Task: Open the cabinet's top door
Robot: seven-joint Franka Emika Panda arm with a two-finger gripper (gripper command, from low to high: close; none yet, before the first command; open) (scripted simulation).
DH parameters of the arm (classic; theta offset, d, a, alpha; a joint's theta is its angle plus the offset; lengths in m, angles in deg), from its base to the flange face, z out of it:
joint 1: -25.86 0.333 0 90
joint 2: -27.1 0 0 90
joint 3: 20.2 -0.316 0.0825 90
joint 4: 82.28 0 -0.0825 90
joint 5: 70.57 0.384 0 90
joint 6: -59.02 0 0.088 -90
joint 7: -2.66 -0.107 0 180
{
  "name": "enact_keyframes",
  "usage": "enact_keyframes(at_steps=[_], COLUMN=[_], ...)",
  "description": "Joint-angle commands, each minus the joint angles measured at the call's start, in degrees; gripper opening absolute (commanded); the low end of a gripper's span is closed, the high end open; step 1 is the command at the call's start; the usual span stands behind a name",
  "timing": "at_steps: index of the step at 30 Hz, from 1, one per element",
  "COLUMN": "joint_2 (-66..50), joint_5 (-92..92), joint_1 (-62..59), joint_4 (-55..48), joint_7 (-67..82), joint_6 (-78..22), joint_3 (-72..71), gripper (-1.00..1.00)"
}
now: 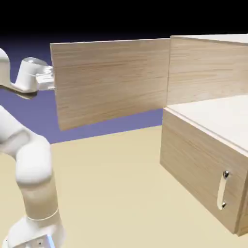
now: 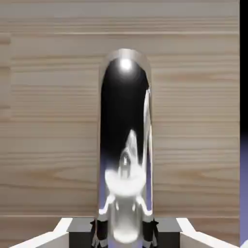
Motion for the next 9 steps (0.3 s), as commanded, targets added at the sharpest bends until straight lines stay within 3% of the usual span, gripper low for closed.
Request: enact_keyframes(at_steps=[1, 9], joint_2=[0.1, 5.1], joint_5=[0.4, 3.8], joint_1=[-2.1, -18.7], joint_4=[-1.3, -13.1], joint_7=[0.2, 3.9], joint_6=[-0.7, -5.2], joint_3=[-1.8, -13.4], gripper=[-1.0, -1.0])
